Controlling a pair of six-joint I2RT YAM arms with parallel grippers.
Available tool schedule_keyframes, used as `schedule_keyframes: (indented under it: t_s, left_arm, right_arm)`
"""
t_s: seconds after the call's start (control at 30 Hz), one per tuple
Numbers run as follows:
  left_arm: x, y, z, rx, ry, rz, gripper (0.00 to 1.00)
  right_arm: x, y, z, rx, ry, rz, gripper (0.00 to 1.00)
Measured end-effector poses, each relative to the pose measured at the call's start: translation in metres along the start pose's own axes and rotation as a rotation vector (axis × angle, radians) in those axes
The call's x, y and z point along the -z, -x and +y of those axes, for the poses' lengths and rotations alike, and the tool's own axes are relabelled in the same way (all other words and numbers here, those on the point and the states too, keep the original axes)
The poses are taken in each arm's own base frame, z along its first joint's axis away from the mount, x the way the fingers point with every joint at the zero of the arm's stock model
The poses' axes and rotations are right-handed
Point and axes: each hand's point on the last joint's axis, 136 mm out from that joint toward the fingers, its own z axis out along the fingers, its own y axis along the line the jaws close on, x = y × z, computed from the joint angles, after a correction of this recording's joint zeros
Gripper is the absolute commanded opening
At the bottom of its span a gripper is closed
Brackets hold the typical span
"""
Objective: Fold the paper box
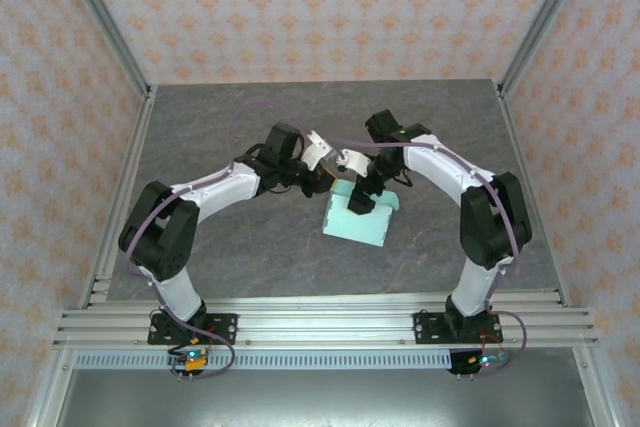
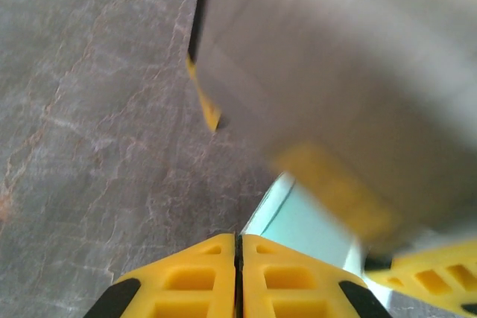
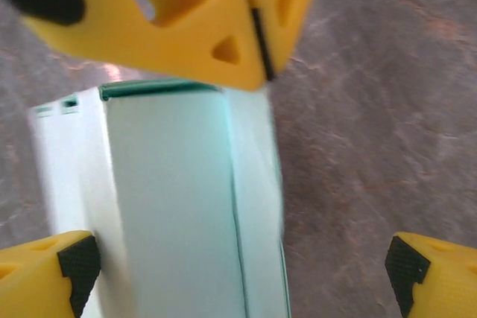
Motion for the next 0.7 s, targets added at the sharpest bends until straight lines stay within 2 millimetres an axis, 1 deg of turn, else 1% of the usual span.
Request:
schedule_keyframes:
  t_s: [0.1, 0.17, 0.23, 0.27, 0.3, 0.33, 0.4, 0.5, 0.53, 0.57, 0.67, 0.7]
  left_arm:
    - [0.009, 0.013, -0.017, -0.068, -0.026, -0.034, 0.09]
    - [0.014, 0.017, -0.024, -0.091, -0.030, -0.038, 0.09]
    - [0.018, 0.021, -0.026, -0.112, -0.029, -0.049, 0.09]
    - [0.020, 0.022, -0.027, -0.119, -0.027, -0.054, 0.09]
    - [0.021, 0.023, -0.028, -0.124, -0.026, -0.057, 0.09]
    - [0.022, 0.024, -0.028, -0.125, -0.027, -0.057, 0.09]
    - [0.021, 0.023, -0.027, -0.126, -0.023, -0.056, 0.10]
    - [0.020, 0.020, -0.025, -0.121, -0.015, -0.055, 0.12]
    - [0.019, 0.019, -0.024, -0.121, -0.009, -0.058, 0.12]
    - [0.019, 0.017, -0.023, -0.120, -0.002, -0.057, 0.13]
    - [0.018, 0.013, -0.021, -0.103, 0.009, -0.054, 0.16]
    - [0.018, 0.012, -0.021, -0.095, 0.014, -0.053, 0.25]
  right_arm:
    - [0.000, -0.007, 0.011, -0.006, 0.053, 0.022, 0.99]
    - [0.003, -0.007, 0.015, -0.007, 0.072, 0.028, 1.00]
    - [0.009, -0.004, 0.017, -0.001, 0.081, 0.032, 0.90]
    - [0.011, -0.003, 0.017, 0.002, 0.082, 0.034, 0.83]
    - [0.013, -0.002, 0.018, 0.004, 0.084, 0.035, 0.70]
    - [0.014, -0.002, 0.018, 0.006, 0.089, 0.040, 0.62]
    - [0.014, -0.004, 0.020, -0.003, 0.098, 0.049, 0.53]
    - [0.012, -0.006, 0.021, -0.011, 0.100, 0.059, 0.49]
    - [0.011, -0.007, 0.020, -0.016, 0.098, 0.064, 0.49]
    - [0.010, -0.008, 0.020, -0.017, 0.094, 0.065, 0.52]
    - [0.007, -0.013, 0.017, -0.027, 0.059, 0.084, 0.43]
    - [0.006, -0.015, 0.016, -0.028, 0.039, 0.094, 0.41]
